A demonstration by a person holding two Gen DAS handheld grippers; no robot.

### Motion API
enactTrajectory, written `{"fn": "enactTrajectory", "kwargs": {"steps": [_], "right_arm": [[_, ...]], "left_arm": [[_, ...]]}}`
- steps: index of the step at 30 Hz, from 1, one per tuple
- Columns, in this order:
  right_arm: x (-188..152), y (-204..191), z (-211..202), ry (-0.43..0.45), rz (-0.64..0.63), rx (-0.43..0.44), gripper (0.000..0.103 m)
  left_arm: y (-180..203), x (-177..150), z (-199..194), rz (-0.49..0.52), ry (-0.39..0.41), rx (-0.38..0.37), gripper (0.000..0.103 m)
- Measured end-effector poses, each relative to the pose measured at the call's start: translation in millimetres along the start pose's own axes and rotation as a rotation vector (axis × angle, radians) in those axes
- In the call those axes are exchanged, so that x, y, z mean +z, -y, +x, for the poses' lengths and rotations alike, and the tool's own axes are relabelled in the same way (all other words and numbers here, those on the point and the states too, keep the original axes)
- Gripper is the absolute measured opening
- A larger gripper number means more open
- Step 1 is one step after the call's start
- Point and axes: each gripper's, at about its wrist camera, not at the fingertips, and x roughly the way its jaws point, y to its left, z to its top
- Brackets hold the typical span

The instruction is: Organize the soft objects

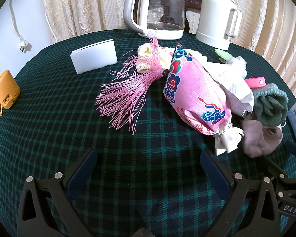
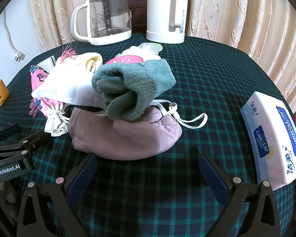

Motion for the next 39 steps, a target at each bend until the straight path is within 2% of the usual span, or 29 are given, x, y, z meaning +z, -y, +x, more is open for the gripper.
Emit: {"fn": "enactTrajectory", "kwargs": {"steps": [39], "right_arm": [[-2.5,-3.1,0.2,0.000,0.008,-0.003,0.103]], "left_arm": [[0.3,-0.2,-0.1,0.001,0.000,-0.003,0.103]]}}
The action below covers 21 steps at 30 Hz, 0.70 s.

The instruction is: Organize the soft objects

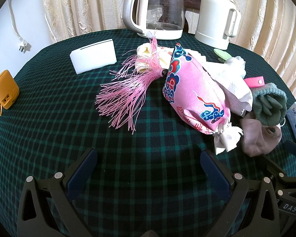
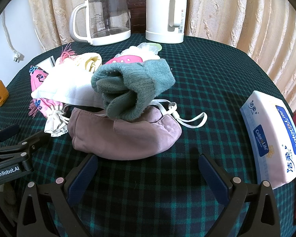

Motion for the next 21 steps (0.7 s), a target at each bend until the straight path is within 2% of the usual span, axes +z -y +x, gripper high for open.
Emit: {"fn": "enactTrajectory", "kwargs": {"steps": [4,21], "right_arm": [[0.8,4.2,-0.4,-0.040,-0.032,0.026,0.103],[4.0,3.0,0.1,-0.051,-0.024,0.036,0.103]], "left_arm": [[-0.1,0.0,0.0,0.000,0.000,0.000,0.103],[1.1,-0.9,-0.6,0.031,-0.019,-0.021,0.103]]}}
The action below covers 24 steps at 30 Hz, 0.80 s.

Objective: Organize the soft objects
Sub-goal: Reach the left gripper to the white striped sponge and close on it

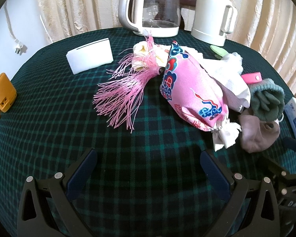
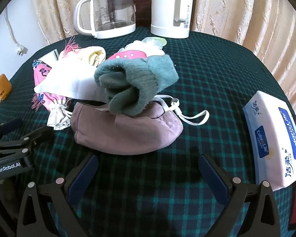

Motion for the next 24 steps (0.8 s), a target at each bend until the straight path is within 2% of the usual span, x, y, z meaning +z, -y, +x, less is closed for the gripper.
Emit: {"fn": "enactTrajectory", "kwargs": {"steps": [6,20,24], "right_arm": [[1.7,13.9,-18.5,0.067,0.056,0.050,0.103],[9.9,21.1,-65.3,0.303,0.126,0.194,0.103],[13.5,24.5,-62.3,0.306,0.138,0.215,0.103]], "left_arm": [[-10.8,-1.0,-8.1,-0.017,0.006,-0.003,0.103],[-48.2,30.7,-36.0,-0.089,0.120,0.053,0.103],[-63.3,44.4,-35.0,-0.115,0.143,0.077,0.103]]}}
